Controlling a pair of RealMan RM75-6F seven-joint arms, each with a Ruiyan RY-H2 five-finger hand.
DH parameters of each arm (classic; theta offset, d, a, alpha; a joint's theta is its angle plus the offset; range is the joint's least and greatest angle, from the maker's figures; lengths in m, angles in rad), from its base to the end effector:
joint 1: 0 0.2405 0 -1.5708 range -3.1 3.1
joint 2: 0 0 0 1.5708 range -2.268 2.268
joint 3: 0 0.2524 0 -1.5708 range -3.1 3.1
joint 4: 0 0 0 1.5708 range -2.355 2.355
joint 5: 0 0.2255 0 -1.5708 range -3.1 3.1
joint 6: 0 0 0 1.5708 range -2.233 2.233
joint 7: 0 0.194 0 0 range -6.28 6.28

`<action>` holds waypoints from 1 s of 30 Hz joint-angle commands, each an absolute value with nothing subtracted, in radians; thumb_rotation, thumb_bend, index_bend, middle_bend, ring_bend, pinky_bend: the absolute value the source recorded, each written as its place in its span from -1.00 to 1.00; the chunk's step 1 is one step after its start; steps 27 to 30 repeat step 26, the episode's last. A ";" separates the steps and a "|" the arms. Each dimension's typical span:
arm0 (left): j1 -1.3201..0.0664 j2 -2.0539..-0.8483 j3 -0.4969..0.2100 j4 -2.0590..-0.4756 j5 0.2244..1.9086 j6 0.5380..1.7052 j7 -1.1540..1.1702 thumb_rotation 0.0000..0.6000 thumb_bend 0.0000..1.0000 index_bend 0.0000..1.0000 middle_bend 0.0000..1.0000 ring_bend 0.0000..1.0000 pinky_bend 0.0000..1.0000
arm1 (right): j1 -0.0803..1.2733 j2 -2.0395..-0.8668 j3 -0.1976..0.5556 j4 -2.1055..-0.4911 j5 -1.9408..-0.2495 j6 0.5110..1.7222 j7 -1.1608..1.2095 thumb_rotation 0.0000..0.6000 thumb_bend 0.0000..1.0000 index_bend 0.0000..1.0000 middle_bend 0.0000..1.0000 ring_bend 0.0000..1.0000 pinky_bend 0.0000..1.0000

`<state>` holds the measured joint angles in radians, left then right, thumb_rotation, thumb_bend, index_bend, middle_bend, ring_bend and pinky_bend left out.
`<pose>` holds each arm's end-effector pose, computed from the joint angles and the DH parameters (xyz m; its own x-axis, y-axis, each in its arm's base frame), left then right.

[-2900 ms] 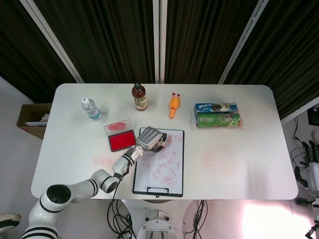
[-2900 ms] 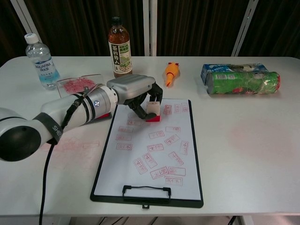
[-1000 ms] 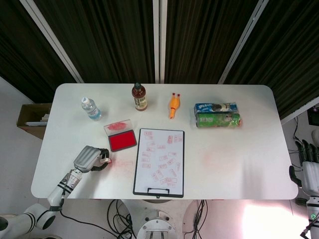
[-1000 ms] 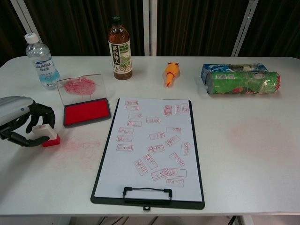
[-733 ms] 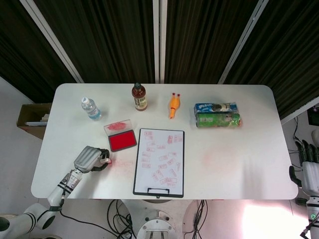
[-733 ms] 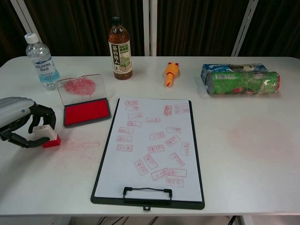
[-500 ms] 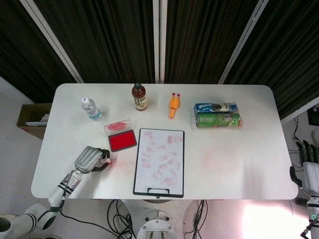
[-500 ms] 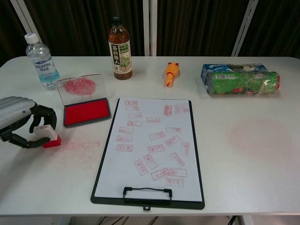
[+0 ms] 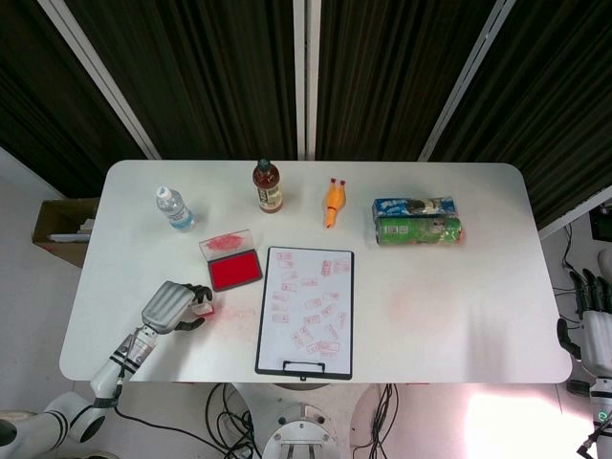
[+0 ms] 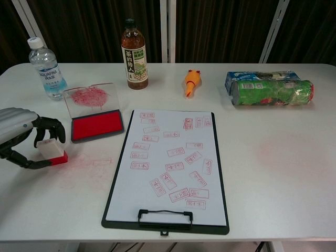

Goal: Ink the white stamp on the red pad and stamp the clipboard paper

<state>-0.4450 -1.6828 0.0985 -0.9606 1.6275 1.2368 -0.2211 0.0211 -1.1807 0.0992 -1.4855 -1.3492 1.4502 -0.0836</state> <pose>-0.2730 0.3055 -0.0633 0.4210 0.2598 0.8690 0.8554 -0.4324 -0.2851 -0.3729 -0.2191 0.1529 0.5057 -0.0268 0.8623 -0.8411 0.2069 0.4997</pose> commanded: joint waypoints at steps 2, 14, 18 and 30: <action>-0.441 -1.632 0.093 -1.019 1.630 1.255 -0.213 1.00 -0.70 -0.23 -0.06 0.12 0.57 | 0.019 -1.176 0.102 -1.489 -1.349 1.456 -0.082 1.00 -0.21 -1.00 -1.00 -1.00 -1.00; -0.262 -1.214 -0.009 -1.406 1.535 1.603 0.034 -0.55 -0.84 -0.40 -0.45 -0.72 -0.49 | 0.008 -1.166 0.074 -1.429 -1.377 1.451 -0.063 1.00 -0.29 -1.00 -1.00 -1.00 -1.00; -0.194 -1.185 0.006 -1.409 1.488 1.621 0.057 -0.95 -0.87 -0.61 -0.69 -0.83 -0.57 | 0.001 -1.189 0.060 -1.367 -1.414 1.478 -0.055 1.00 -0.35 -1.00 -1.00 -1.00 -1.00; -0.152 -1.175 0.034 -1.397 1.514 1.609 0.014 -0.97 -0.87 -0.65 -0.73 -0.83 -0.57 | 0.003 -1.182 0.059 -1.362 -1.435 1.486 -0.042 1.00 -0.35 -1.00 -1.00 -1.00 -1.00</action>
